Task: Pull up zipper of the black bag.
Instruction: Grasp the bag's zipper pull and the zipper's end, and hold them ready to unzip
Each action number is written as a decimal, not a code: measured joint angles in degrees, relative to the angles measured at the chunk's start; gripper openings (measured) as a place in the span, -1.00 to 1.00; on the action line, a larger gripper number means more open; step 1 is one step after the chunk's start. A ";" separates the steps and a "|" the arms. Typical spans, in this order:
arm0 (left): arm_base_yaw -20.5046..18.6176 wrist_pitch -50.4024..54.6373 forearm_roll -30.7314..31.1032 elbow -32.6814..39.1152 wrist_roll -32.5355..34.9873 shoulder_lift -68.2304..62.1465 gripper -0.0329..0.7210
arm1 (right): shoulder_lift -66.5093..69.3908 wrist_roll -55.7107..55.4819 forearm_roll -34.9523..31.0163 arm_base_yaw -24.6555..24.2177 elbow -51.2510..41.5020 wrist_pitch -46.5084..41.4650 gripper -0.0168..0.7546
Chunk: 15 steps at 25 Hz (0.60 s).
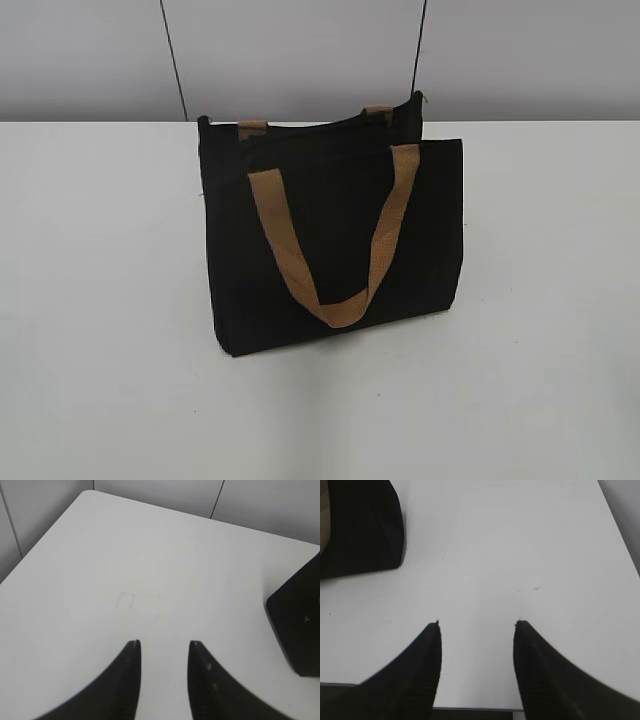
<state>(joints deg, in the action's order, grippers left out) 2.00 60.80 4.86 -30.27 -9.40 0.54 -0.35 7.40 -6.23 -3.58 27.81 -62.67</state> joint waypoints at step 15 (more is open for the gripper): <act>0.00 0.00 0.00 0.00 0.00 -0.23 -0.27 | 0.00 0.00 0.00 0.00 0.00 0.00 0.00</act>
<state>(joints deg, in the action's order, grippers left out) 2.00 60.80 4.86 -30.27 -9.40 0.30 -0.35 7.40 -6.23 -3.58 27.81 -62.67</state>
